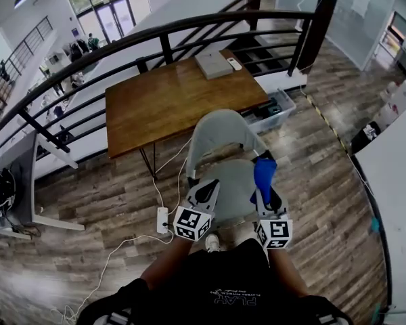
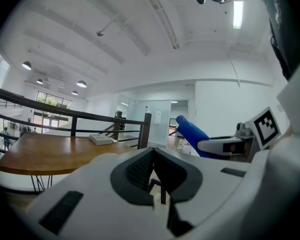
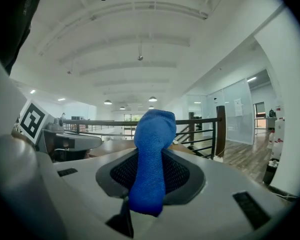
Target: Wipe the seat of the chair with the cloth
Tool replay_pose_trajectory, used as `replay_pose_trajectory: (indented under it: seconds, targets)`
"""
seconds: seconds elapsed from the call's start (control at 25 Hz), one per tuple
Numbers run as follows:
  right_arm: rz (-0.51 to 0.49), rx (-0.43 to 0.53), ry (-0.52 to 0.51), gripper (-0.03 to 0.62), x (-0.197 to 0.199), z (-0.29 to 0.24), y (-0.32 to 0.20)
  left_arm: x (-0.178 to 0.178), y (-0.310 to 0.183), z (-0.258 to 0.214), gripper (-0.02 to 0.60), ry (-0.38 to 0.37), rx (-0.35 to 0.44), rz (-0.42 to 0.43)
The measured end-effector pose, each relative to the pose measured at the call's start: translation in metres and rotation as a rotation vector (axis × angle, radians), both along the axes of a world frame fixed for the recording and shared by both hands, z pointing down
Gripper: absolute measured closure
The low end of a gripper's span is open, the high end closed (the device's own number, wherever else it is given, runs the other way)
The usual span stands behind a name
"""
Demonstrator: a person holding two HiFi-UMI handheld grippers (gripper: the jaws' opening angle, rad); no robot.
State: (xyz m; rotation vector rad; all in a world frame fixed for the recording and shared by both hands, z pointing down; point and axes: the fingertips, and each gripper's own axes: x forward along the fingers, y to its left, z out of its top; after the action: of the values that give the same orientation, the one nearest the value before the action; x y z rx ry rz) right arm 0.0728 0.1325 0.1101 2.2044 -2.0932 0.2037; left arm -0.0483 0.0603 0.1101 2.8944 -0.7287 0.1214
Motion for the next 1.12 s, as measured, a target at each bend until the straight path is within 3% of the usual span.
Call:
replay_pose_trajectory:
  seconds: [0.24,0.48,0.8,1.12]
  targets:
    - [-0.075,-0.037,0.004,0.473,-0.001,0.009,-0.031,0.003,-0.024,0.002,0.580,0.013,0.006,-0.072]
    - [-0.144,-0.059,0.000,0.473,0.020,0.023,-0.058,0.021,-0.039,0.016,0.580,-0.023,-0.008,-0.138]
    - [-0.283,-0.042,-0.067,0.473,0.066,0.031,-0.102,0.057,-0.057,0.027,0.580,-0.044,-0.039,-0.312]
    - [-0.479,-0.061,-0.093,0.473,0.079,0.060,-0.134,0.066,-0.074,0.056,0.580,-0.054,-0.065,-0.565]
